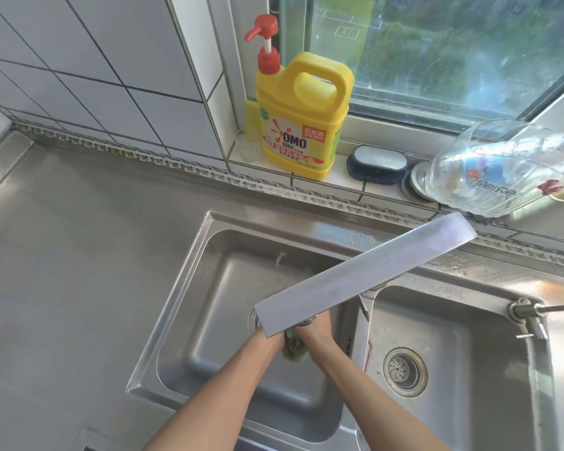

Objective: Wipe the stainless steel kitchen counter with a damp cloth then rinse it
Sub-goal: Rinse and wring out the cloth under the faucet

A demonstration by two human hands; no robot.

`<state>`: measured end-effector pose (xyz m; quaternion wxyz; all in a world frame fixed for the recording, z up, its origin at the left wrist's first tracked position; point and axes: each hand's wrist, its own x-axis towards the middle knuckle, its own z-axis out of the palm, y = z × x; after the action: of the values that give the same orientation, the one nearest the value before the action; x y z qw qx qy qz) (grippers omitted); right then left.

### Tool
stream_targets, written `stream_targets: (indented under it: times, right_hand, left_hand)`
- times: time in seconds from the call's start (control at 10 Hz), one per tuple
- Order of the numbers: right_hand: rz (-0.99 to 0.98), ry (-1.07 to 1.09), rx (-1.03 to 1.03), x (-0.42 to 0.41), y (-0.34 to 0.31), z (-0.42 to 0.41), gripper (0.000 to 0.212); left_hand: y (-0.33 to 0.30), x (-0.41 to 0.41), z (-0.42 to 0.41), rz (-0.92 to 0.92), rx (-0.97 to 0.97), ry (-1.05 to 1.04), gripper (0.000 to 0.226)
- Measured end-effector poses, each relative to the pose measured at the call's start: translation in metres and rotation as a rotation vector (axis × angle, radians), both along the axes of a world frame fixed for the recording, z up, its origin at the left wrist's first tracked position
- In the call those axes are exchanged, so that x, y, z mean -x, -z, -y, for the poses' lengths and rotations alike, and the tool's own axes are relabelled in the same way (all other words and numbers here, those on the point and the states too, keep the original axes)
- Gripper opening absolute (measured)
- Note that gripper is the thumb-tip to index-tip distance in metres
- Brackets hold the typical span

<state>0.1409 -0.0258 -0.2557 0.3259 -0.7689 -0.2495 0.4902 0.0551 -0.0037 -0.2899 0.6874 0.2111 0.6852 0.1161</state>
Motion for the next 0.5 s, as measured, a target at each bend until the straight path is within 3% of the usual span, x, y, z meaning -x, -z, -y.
stream_targets:
  times: [0.1,0.2,0.3,0.4,0.5]
  right_hand:
    - [-0.112,0.118,-0.015,-0.015,-0.012,-0.015,0.025]
    - [-0.070,0.086,-0.045,-0.005,-0.015,-0.006,0.023]
    - [-0.001,-0.065,-0.028,0.005,-0.018,0.010,0.011]
    - [-0.032,-0.075,-0.065,-0.011,-0.015,-0.003,0.023]
    - [-0.177,0.003,0.006,-0.033,-0.013,-0.011,0.035]
  left_hand:
    - [-0.018,-0.012,0.013,-0.013,-0.078,0.106,0.039]
    - [-0.026,-0.005,0.011,-0.015,-0.071,0.222,0.045]
    - [-0.032,0.001,0.003,0.020,-0.092,0.178,0.044]
    - [-0.035,0.005,0.013,-0.042,-0.257,0.188,0.018]
    - [-0.030,0.018,0.023,-0.014,-0.271,0.292,0.015]
